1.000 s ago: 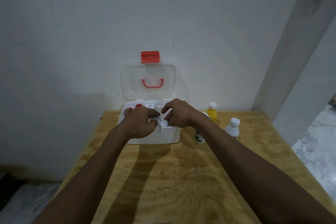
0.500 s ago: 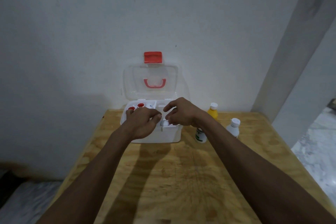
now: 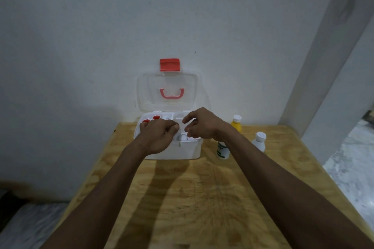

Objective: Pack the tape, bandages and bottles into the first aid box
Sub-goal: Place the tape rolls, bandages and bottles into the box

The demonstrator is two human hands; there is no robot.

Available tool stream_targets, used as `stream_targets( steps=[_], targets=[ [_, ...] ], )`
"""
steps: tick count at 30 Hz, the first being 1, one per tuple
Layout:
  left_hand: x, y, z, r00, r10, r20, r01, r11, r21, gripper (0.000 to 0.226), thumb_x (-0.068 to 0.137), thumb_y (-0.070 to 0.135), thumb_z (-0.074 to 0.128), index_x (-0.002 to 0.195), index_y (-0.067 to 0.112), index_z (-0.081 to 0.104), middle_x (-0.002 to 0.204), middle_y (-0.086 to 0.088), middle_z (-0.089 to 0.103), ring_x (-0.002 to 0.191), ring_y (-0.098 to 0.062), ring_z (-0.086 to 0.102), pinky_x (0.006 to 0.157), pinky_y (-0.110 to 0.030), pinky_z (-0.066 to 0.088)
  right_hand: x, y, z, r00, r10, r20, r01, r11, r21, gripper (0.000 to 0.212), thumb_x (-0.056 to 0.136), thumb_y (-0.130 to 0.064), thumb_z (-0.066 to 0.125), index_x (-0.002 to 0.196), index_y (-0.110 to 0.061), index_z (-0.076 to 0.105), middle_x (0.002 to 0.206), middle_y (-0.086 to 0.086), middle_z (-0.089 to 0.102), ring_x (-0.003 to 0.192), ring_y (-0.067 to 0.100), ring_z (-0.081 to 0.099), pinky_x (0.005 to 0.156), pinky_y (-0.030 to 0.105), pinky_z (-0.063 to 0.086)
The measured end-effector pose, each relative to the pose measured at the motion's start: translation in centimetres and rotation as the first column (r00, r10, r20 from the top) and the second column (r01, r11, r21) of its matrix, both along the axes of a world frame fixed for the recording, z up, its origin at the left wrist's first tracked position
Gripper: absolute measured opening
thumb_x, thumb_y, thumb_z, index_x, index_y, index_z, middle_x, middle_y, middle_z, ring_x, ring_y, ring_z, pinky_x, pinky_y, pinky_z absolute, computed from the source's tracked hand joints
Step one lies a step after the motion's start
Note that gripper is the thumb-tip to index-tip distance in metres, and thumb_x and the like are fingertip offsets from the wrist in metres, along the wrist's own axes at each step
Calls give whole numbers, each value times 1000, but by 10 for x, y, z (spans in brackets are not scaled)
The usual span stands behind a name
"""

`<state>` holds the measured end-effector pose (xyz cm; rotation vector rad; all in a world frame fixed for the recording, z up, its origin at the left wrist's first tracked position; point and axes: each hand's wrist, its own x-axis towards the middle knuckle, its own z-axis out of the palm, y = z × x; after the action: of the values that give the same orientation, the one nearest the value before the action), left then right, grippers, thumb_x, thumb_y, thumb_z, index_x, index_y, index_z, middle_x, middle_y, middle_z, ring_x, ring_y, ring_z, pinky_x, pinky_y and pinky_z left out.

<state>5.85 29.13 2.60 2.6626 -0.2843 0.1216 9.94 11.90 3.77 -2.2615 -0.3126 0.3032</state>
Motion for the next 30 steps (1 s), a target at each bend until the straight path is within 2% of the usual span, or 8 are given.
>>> stream_targets(
  steps=[4, 9, 18, 21, 23, 26, 28, 30],
  targets=[
    [4, 2, -2, 1000, 0, 22, 0, 1000, -17, 36, 102, 31, 36, 118, 22, 66, 113, -1, 68, 111, -21, 54, 97, -39, 28, 1, 0, 0, 1000, 4, 5, -4, 1000, -8, 42, 80, 6, 66, 120, -9, 65, 112, 14, 69, 96, 27, 70, 89, 44, 58],
    [8, 3, -4, 1000, -2, 30, 2, 1000, 3, 36, 102, 33, 35, 120, 23, 65, 112, -1, 67, 94, -11, 45, 97, -42, 33, 3, 0, -1, 1000, 9, -1, -9, 1000, -22, 43, 79, 6, 66, 119, -10, 65, 112, 14, 70, 96, 26, 70, 89, 44, 58],
    [5, 6, -2, 995, -4, 96, 5, 1000, -15, 35, 100, 37, 39, 119, 24, 65, 114, 3, 69, 105, -19, 60, 95, -43, 38, 0, -3, 7, 999, 10, 32, -9, 999, -43, 41, 83, 5, 63, 121, -9, 64, 108, 17, 72, 89, 24, 72, 86, 44, 59],
    [1, 4, 3, 985, 21, 172, -7, 997, -78, 45, 94, 48, 37, 122, 24, 63, 115, 1, 69, 104, -19, 63, 98, -48, 42, -9, -11, 19, 991, -19, 134, 26, 999, -48, 37, 84, 0, 61, 119, -11, 66, 104, 13, 73, 88, 20, 72, 86, 41, 59],
    [-4, -5, 9, 966, 38, 255, 4, 986, -164, 49, 91, 51, 39, 125, 23, 61, 117, -2, 68, 100, -16, 63, 95, -48, 47, -19, -24, 30, 956, -68, 287, 88, 994, -59, 32, 84, -6, 61, 114, -15, 69, 103, 8, 74, 91, 17, 71, 90, 37, 57],
    [-18, -34, 16, 922, 53, 385, 68, 954, -293, 39, 92, 40, 55, 125, 19, 62, 112, 0, 67, 93, -9, 61, 85, -30, 49, -36, -57, 43, 860, -200, 470, 220, 975, 12, 24, 86, -12, 61, 108, -17, 71, 90, 0, 76, 83, 11, 71, 81, 19, 54],
    [-27, -59, 14, 908, 35, 418, 121, 933, -339, 37, 91, 33, 61, 125, 19, 61, 109, 3, 65, 90, -5, 58, 77, -19, 46, -46, -83, 46, 794, -294, 532, 316, 947, 53, 22, 86, -13, 63, 106, -17, 72, 91, -1, 75, 79, 8, 68, 70, 6, 45],
    [-29, -83, 5, 920, -16, 392, 166, 921, -352, 40, 90, 32, 63, 127, 20, 59, 113, 1, 64, 93, -5, 58, 79, -23, 49, -54, -106, 41, 756, -356, 550, 394, 918, 52, 23, 85, -13, 66, 106, -16, 72, 97, 0, 74, 81, 8, 65, 68, 6, 40]
  ],
)
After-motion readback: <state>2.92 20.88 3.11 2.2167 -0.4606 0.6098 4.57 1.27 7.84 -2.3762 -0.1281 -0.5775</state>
